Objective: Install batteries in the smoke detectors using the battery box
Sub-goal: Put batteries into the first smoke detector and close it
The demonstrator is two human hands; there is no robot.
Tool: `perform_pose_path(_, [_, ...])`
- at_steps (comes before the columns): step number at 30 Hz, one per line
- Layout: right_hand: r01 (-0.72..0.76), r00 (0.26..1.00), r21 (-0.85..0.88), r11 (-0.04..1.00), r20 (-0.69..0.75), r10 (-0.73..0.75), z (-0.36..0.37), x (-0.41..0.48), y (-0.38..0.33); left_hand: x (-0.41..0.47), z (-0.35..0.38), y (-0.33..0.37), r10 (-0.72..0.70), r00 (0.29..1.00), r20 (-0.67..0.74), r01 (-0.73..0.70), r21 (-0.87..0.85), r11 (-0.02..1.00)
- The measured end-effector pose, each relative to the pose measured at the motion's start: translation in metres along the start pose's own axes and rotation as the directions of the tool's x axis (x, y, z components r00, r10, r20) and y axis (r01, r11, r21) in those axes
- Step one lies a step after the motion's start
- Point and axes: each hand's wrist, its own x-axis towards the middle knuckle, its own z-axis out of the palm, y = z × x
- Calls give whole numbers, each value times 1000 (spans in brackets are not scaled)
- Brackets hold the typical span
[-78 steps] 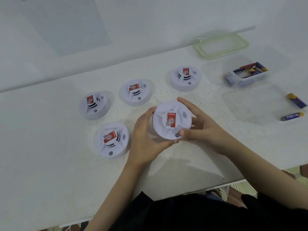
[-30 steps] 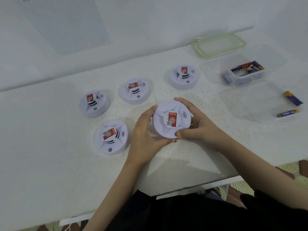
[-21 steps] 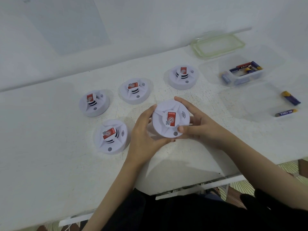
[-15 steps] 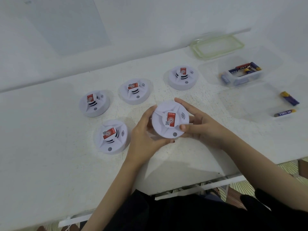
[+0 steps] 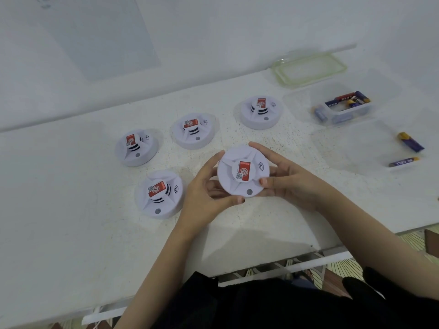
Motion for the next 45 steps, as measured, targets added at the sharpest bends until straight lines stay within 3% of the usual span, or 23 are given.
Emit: perform_pose_path(45, [56,998,78,995,-30,-54,7,-3,4,-1,2,-4,-25,1000,-16,24,-12,1000])
